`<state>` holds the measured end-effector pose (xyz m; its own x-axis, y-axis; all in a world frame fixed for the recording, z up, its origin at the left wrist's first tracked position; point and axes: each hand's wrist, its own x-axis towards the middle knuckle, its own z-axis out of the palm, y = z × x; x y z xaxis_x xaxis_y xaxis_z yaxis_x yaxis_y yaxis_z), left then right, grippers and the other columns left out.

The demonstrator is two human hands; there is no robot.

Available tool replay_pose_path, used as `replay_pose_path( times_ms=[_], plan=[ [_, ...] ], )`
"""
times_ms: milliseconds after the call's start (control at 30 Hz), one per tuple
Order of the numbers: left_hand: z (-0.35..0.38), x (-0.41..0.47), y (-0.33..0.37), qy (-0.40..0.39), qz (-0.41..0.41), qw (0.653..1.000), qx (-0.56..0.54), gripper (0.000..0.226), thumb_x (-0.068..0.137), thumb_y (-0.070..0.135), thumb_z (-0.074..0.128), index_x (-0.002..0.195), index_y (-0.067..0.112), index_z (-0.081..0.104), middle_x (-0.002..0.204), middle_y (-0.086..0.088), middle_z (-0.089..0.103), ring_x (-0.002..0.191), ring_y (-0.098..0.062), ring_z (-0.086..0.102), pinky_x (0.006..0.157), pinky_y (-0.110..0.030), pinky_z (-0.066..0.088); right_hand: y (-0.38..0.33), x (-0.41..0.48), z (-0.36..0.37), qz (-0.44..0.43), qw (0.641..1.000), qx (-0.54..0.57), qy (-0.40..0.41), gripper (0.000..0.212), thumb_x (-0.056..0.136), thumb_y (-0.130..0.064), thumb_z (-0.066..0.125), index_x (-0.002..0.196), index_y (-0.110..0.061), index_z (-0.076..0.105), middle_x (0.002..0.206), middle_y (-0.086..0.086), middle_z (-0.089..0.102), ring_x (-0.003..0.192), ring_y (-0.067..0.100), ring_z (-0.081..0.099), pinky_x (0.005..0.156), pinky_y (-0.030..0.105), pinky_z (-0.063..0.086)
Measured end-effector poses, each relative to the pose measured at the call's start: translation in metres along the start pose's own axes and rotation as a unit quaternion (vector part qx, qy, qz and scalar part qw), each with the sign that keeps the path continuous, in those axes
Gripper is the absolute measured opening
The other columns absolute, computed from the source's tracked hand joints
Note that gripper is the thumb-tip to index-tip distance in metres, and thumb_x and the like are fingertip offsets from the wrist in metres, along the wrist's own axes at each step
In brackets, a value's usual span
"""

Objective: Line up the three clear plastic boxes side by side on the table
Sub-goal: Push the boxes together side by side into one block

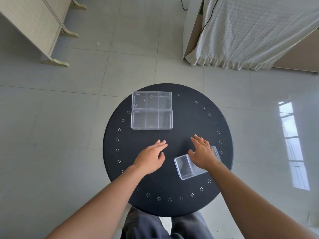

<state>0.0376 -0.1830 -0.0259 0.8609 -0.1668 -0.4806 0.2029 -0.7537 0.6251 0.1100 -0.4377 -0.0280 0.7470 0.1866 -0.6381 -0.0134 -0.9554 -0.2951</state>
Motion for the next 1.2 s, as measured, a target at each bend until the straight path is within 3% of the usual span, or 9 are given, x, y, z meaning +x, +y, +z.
replay_pose_path(
  times_ms=[200,267,400,600,800,933,1067,1133,1200],
  plan=[
    [0.054,-0.011,0.032,-0.095,0.041,0.995,0.014,0.054,0.105,0.023,0.044,0.155,0.032,0.061,0.164,0.022,0.051,0.152,-0.009,0.051,0.125,-0.037,0.042,0.059,-0.036,0.002,0.044,0.998,0.021,0.036,0.057,0.100,-0.034,0.055,0.155,-0.023,0.044,0.165,0.001,0.036,0.152,0.032,0.032,0.118,0.058,0.035],
    [0.066,-0.014,0.036,-0.116,0.045,0.992,0.021,0.055,0.105,0.022,0.043,0.159,0.030,0.056,0.168,0.019,0.047,0.155,-0.008,0.047,0.128,-0.035,0.037,0.073,-0.045,0.004,0.040,0.998,0.028,0.028,0.060,0.099,-0.032,0.056,0.157,-0.024,0.042,0.166,0.000,0.036,0.150,0.034,0.036,0.116,0.057,0.040],
    [0.074,-0.018,0.036,-0.148,0.041,0.988,0.029,0.061,0.107,0.017,0.041,0.168,0.025,0.041,0.177,0.015,0.029,0.163,-0.004,0.029,0.134,-0.032,0.024,0.093,-0.054,0.011,0.022,0.999,0.021,-0.018,0.076,0.101,-0.036,0.055,0.168,-0.024,0.023,0.177,-0.007,0.017,0.155,0.036,0.031,0.120,0.057,0.037],
    [0.068,-0.017,0.027,-0.116,0.001,0.992,0.039,0.060,0.109,0.016,0.040,0.169,0.022,0.039,0.179,0.017,0.022,0.165,-0.004,0.024,0.134,-0.034,0.026,0.081,-0.055,0.015,0.018,0.999,0.024,-0.034,0.078,0.100,-0.035,0.051,0.170,-0.027,0.017,0.178,-0.011,0.012,0.157,0.033,0.025,0.120,0.058,0.036],
    [0.053,-0.025,0.009,-0.071,-0.039,0.995,0.065,0.057,0.109,0.017,0.039,0.166,0.019,0.043,0.180,0.021,0.017,0.166,-0.009,0.025,0.123,-0.043,0.046,0.051,-0.050,0.020,-0.020,0.999,0.009,-0.043,0.078,0.099,-0.036,0.048,0.170,-0.027,0.017,0.178,-0.010,0.014,0.155,0.034,0.028,0.120,0.057,0.036],
    [0.041,-0.037,-0.009,-0.041,-0.073,0.995,0.061,0.063,0.108,0.019,0.040,0.169,0.033,0.034,0.179,0.025,0.016,0.166,-0.010,0.027,0.111,-0.043,0.055,0.027,-0.046,0.026,-0.047,0.998,0.005,-0.047,0.076,0.101,-0.035,0.047,0.170,-0.024,0.017,0.178,-0.009,0.013,0.155,0.031,0.028,0.120,0.056,0.037],
    [0.025,-0.047,-0.025,-0.015,-0.120,0.991,0.050,0.074,0.106,0.021,0.043,0.169,0.052,0.018,0.180,0.010,0.025,0.151,-0.024,0.054,0.084,-0.038,0.056,-0.002,-0.040,0.030,-0.063,0.997,-0.010,-0.049,0.073,0.102,-0.033,0.046,0.169,-0.024,0.019,0.178,-0.007,0.010,0.153,0.031,0.027,0.117,0.054,0.038],
    [0.020,-0.049,-0.036,-0.007,-0.120,0.991,0.051,0.075,0.106,0.021,0.042,0.168,0.055,0.015,0.180,0.019,0.019,0.160,-0.024,0.043,0.091,-0.042,0.061,-0.014,-0.037,0.032,-0.071,0.996,-0.014,-0.050,0.071,0.101,-0.032,0.047,0.168,-0.025,0.022,0.178,-0.008,0.010,0.151,0.030,0.028,0.114,0.053,0.039],
    [0.015,-0.052,-0.042,-0.014,-0.116,0.991,0.068,0.074,0.108,0.019,0.040,0.170,0.050,0.015,0.178,0.032,0.009,0.169,-0.018,0.019,0.114,-0.050,0.055,-0.025,-0.033,0.034,-0.081,0.995,-0.023,-0.053,0.069,0.101,-0.031,0.046,0.166,-0.025,0.024,0.178,-0.008,0.010,0.150,0.029,0.029,0.113,0.053,0.039]
  ],
)
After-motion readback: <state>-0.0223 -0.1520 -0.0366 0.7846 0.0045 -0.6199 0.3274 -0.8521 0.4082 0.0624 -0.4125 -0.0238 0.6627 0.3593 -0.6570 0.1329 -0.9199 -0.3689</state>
